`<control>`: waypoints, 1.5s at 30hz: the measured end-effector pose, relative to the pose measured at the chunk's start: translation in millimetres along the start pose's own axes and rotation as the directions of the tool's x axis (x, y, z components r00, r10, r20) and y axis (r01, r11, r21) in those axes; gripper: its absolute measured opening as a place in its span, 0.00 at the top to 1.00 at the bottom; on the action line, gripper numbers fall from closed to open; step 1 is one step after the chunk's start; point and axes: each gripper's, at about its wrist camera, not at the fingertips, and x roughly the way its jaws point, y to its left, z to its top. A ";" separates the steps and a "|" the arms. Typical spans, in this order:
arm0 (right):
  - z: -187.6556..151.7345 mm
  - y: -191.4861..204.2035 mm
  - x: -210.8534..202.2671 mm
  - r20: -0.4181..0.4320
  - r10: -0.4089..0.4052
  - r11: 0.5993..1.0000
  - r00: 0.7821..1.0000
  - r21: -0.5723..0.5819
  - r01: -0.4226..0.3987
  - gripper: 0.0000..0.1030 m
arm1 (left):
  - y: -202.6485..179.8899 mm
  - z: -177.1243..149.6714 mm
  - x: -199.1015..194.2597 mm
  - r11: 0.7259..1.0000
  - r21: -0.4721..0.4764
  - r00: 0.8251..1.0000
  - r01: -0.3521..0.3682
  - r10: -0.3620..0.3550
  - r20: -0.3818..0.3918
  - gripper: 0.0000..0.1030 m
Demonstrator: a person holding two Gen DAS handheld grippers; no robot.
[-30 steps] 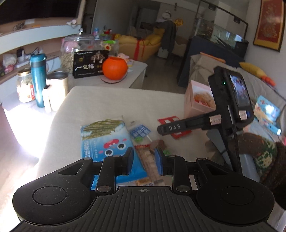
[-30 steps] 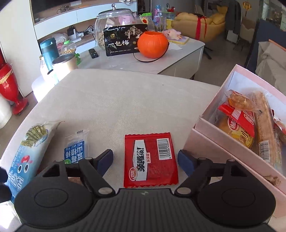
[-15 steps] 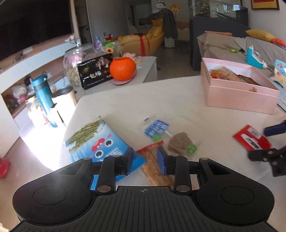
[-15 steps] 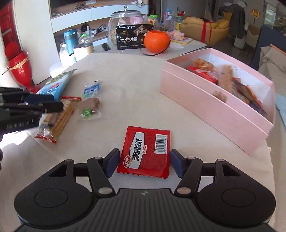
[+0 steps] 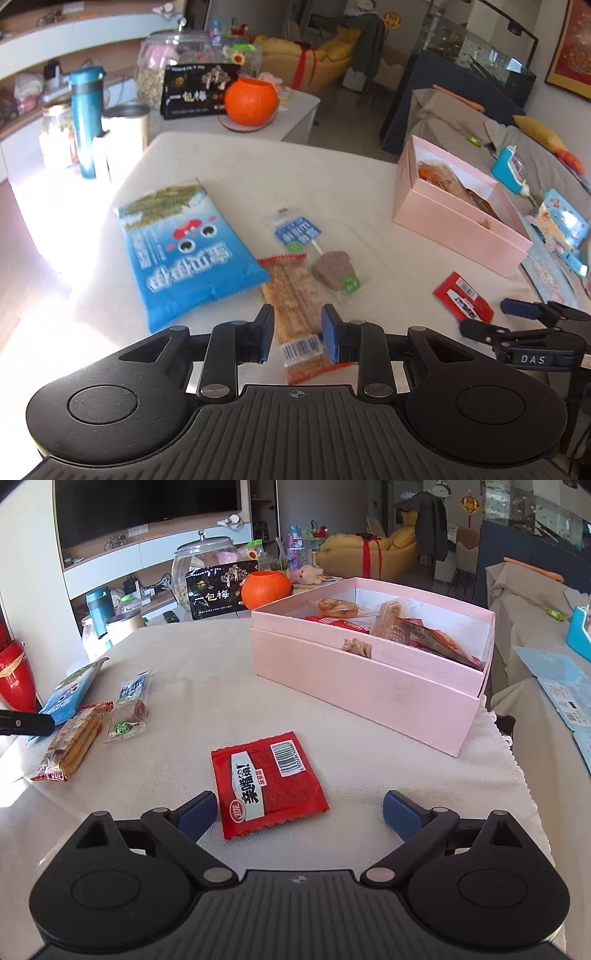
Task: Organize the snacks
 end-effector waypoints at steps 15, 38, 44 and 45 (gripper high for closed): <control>-1.1 -1.1 -2.0 0.008 0.016 1.000 1.000 0.021 -0.016 0.04 | -18.8 30.0 44.0 0.973 0.129 0.979 -0.192 0.180 0.100 0.52; 1.2 3.1 2.2 -0.015 0.019 1.000 1.000 -0.013 -0.019 0.00 | -77.7 -3.2 61.1 0.949 0.307 0.998 0.068 -0.063 -0.024 0.71; 3.9 8.2 4.7 -0.048 0.010 0.997 0.999 -0.071 -0.013 0.00 | -73.4 -37.8 28.5 0.945 0.302 0.992 0.124 -0.117 -0.042 0.72; 4.8 9.7 5.4 -0.050 0.006 0.997 0.999 -0.074 -0.009 0.00 | -72.5 -40.1 25.4 0.947 0.295 0.992 0.130 -0.122 -0.044 0.72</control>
